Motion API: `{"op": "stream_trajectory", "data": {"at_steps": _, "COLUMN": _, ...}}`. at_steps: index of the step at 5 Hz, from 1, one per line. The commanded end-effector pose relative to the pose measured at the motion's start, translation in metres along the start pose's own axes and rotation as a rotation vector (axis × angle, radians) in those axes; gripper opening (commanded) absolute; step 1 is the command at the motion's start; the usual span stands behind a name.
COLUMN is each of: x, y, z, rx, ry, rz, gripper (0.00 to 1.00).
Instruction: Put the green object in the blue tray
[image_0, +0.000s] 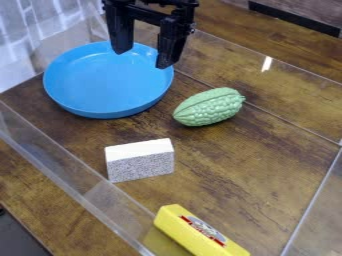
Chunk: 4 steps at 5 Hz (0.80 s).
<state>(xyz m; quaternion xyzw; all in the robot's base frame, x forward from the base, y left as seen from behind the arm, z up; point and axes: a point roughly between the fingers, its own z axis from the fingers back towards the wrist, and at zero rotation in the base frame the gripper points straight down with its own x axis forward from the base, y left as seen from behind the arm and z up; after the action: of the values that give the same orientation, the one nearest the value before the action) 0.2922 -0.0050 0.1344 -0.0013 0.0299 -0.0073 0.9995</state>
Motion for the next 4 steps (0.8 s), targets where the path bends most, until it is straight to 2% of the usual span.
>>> {"op": "stream_trajectory", "data": {"at_steps": 1, "x": 0.003, "y": -0.002, "z": -0.006, "rx": 0.000, "ry": 0.012, "rz": -0.039, "gripper": 1.00}}
{"op": "stream_trajectory", "data": {"at_steps": 2, "x": 0.011, "y": -0.005, "z": -0.015, "rx": 0.001, "ry": 0.016, "rz": -0.126, "gripper": 1.00}}
{"op": "stream_trajectory", "data": {"at_steps": 3, "x": 0.022, "y": -0.012, "z": -0.021, "rx": 0.004, "ry": 0.003, "rz": -0.259, "gripper": 1.00}}
{"op": "stream_trajectory", "data": {"at_steps": 4, "x": 0.032, "y": -0.018, "z": -0.026, "rx": 0.008, "ry": -0.010, "rz": -0.359, "gripper": 1.00}}
